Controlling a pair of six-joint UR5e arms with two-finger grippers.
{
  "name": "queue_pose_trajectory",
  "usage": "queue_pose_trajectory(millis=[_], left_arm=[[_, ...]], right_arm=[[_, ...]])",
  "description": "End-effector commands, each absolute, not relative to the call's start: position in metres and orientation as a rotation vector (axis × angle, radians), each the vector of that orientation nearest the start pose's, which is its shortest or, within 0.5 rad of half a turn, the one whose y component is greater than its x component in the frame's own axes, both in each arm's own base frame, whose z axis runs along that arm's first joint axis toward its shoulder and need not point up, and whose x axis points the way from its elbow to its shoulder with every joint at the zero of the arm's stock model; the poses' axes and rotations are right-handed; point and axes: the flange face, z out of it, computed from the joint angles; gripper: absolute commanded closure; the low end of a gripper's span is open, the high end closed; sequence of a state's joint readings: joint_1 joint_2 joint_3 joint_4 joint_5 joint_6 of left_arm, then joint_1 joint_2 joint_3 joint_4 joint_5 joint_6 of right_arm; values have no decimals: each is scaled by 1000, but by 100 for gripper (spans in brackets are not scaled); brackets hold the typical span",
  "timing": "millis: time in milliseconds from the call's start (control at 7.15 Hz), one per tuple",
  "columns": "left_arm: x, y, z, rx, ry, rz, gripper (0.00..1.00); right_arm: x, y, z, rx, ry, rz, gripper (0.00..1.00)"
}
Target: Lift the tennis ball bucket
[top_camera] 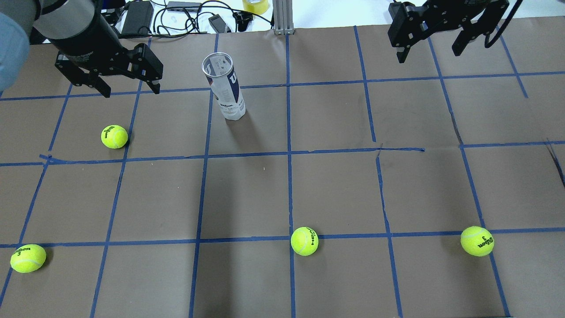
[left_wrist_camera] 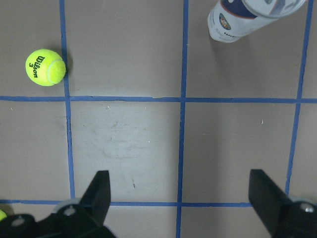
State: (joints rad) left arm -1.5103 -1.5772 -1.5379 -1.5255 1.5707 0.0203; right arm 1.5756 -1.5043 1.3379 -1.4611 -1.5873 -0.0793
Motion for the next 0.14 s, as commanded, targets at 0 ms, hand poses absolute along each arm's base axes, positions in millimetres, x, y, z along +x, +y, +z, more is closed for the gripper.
queue_pose_trajectory(millis=[0], left_arm=[[-102, -504, 506, -70, 3126, -107, 0]], right_arm=[[134, -519, 559, -132, 3155, -94, 0]])
